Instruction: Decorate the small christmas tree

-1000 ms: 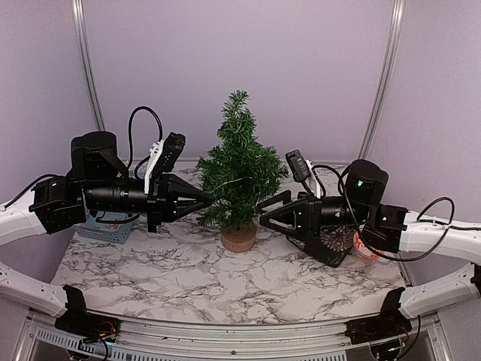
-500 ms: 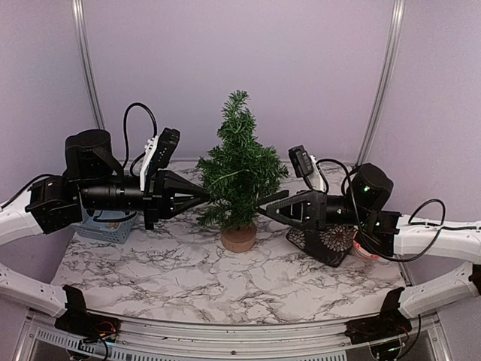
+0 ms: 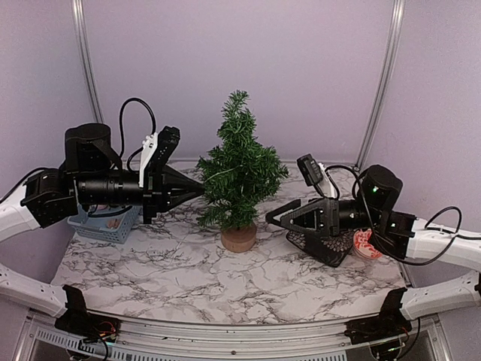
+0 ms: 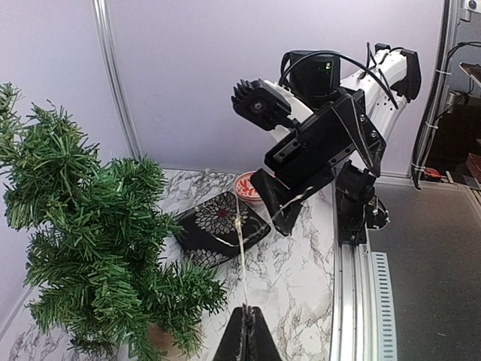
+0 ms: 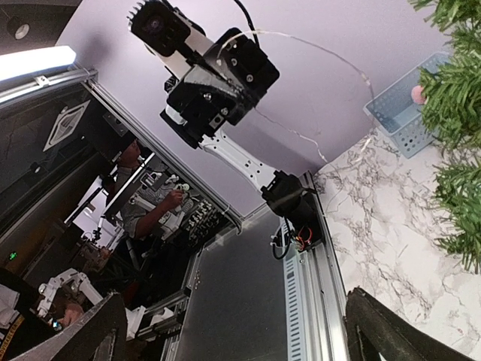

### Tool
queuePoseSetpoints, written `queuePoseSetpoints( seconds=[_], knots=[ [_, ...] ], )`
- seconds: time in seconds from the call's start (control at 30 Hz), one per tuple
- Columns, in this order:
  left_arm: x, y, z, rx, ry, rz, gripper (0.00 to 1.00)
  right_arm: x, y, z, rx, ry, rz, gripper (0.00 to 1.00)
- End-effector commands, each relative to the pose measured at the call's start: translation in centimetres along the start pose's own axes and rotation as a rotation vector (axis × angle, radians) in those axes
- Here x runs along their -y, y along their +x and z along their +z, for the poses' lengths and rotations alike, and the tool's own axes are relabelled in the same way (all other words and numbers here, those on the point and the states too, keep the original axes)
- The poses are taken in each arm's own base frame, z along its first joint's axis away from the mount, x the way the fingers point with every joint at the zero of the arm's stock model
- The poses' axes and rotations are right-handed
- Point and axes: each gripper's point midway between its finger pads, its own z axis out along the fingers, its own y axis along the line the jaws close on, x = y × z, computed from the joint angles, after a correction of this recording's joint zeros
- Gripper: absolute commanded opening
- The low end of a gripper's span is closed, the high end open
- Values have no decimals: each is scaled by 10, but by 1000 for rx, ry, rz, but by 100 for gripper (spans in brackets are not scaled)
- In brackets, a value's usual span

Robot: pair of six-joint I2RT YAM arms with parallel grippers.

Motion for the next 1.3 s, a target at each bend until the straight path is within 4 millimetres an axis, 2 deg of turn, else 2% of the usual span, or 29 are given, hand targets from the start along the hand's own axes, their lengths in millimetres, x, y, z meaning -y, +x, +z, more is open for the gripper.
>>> queuePoseSetpoints(
  seconds=[0.0,0.1,0.33,0.63,0.87,1.03,1.1,1.2,1.27],
  knots=[
    [-8,-2,0,-13,-22,21,0,16,32,-10,-87,62,31,98],
    [-5,2,5,-35,4,28,0,22,25,-7,-67,92,42,96],
    [5,10,19,-72,78,27,0,25,6,8,-93,110,58,84],
    [9,16,26,-104,103,53,0,32,11,17,-154,96,106,73],
    [11,17,29,-110,107,64,0,50,15,25,-197,135,142,44],
    [8,19,26,-115,80,57,0,52,16,27,-214,148,132,18],
    [6,19,25,-114,67,54,0,56,19,26,-223,161,126,3],
    [2,17,20,-108,39,43,0,63,28,21,-257,207,118,0],
    [-9,18,13,-105,-9,9,0,70,34,13,-288,268,74,0]
  ],
)
